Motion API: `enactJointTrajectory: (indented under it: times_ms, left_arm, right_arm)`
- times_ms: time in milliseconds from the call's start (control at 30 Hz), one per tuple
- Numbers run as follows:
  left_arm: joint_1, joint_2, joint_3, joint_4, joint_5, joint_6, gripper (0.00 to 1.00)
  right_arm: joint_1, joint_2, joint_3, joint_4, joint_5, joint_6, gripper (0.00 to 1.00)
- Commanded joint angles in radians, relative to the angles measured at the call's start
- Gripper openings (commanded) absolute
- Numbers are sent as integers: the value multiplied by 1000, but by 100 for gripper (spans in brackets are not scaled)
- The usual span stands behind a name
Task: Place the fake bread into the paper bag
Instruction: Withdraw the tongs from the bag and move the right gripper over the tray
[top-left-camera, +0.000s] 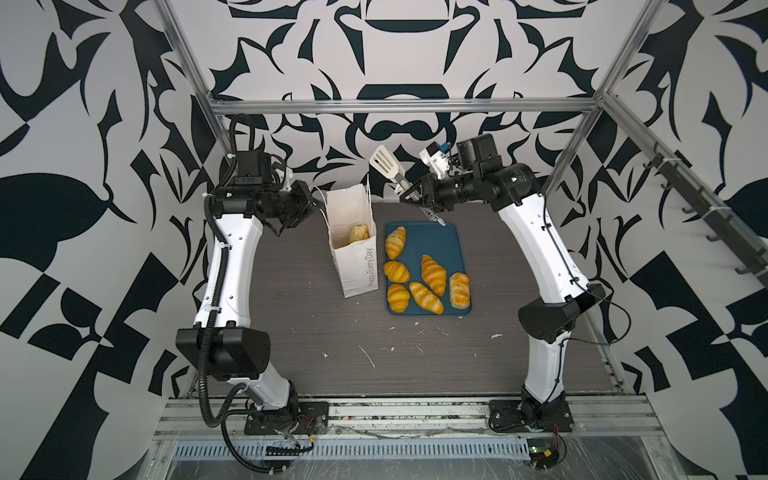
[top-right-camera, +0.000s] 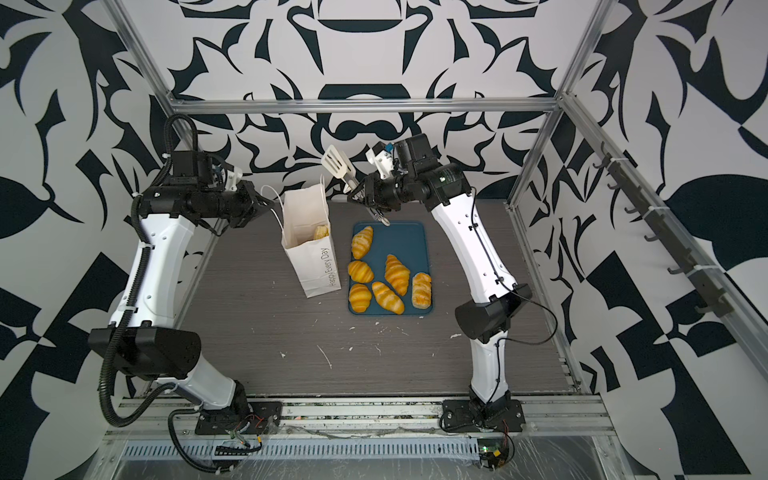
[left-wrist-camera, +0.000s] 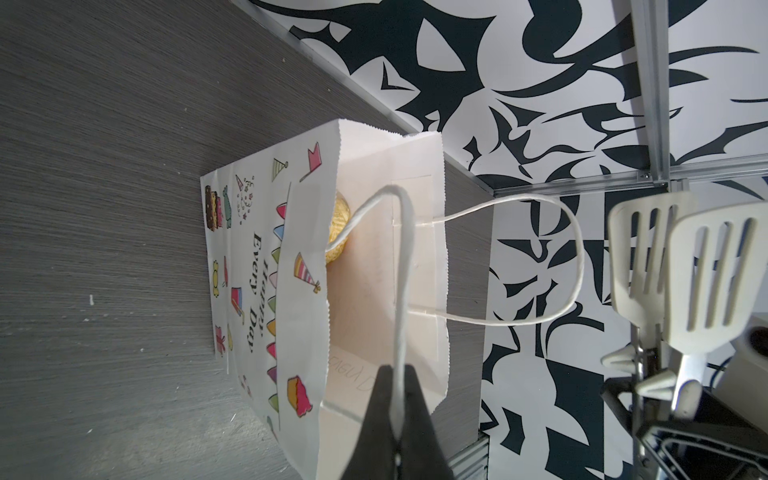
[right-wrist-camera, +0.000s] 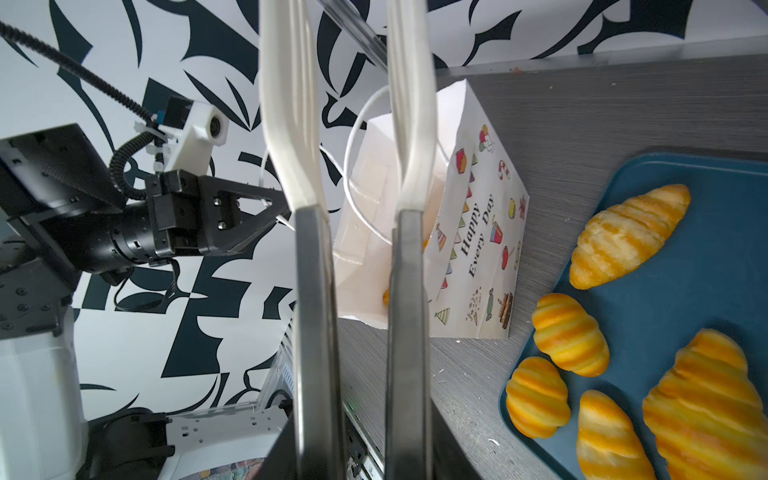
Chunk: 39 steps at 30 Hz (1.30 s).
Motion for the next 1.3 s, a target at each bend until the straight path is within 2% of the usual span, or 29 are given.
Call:
enactJointTrajectory:
  times_ms: [0,233,833,1100,1267]
  left_arm:
    - [-2,-8,20,4,6,-3,0]
    - [-2,-18,9,7,4,-4,0]
    - [-2,-27,-5,1,3,1,0]
    - [-2,-18,2,1,3,1,0]
    - [-2,-14,8,-2,0,2,0]
  right_arm:
    - [-36,-81,-29,81,-29,15,36]
    - [-102,-115,-198,98,-11,49,36]
    - [-113,-118,-531,142,30,70,37]
    - [-113,-48,-539,119,27,84,43]
    - [-113,-6,-534,116,28,83,43]
